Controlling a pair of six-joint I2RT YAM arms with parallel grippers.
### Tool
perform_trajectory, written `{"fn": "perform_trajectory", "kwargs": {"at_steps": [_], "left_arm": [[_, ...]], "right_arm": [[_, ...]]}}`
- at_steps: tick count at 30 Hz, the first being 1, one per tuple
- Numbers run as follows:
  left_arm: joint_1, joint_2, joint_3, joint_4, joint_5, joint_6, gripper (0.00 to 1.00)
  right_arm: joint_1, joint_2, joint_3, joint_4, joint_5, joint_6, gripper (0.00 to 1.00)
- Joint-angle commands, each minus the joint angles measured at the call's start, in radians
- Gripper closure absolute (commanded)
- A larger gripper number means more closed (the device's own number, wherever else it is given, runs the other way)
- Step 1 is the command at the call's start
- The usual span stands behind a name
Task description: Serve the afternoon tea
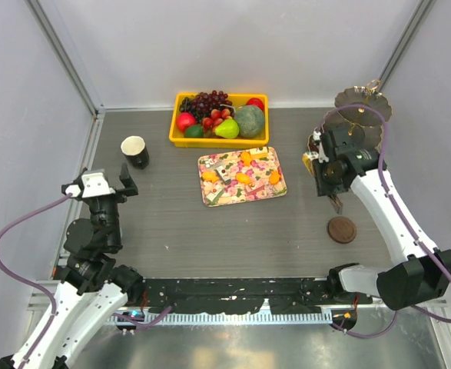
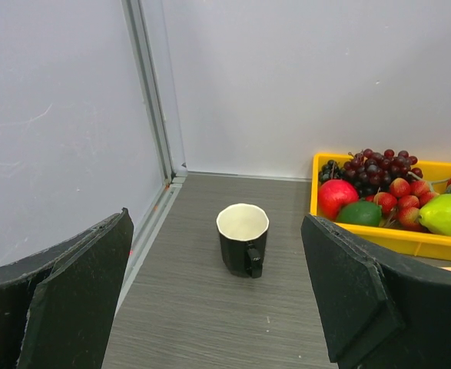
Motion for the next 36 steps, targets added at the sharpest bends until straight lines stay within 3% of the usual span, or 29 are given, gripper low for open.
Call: {"fn": "perform_trajectory", "kwargs": {"at_steps": [1, 18, 22, 30, 36], "left_arm": [[-0.001, -0.019, -0.003, 0.059, -0.013, -0.004, 0.01], [-0.021, -0.058, -0.020, 0.085, -0.015, 0.008, 0.01], [-0.031, -0.061, -0.020, 0.088, -0.013, 0.011, 0.01], [-0.035, -0.055, -0.023, 0.094, -0.017, 0.021, 0.01], [-0.035, -0.042, -0.030, 0.099, -0.018, 0.028, 0.01]], "right_arm": [[-0.112, -0.057, -0.023, -0.050, -0.025, 0.056, 0.71], [-0.410, 0.042, -0.055, 0.031, 0.067, 0.091, 0.71], [-0.459, 0.062, -0.052, 0.146, 0.082, 0.093, 0.72], [-0.532, 0.206, -0.021, 0.333, -0.028, 0.012, 0.72], [-0.574, 0.265, -0.091, 0.522, -0.121, -0.067, 0.75]]}}
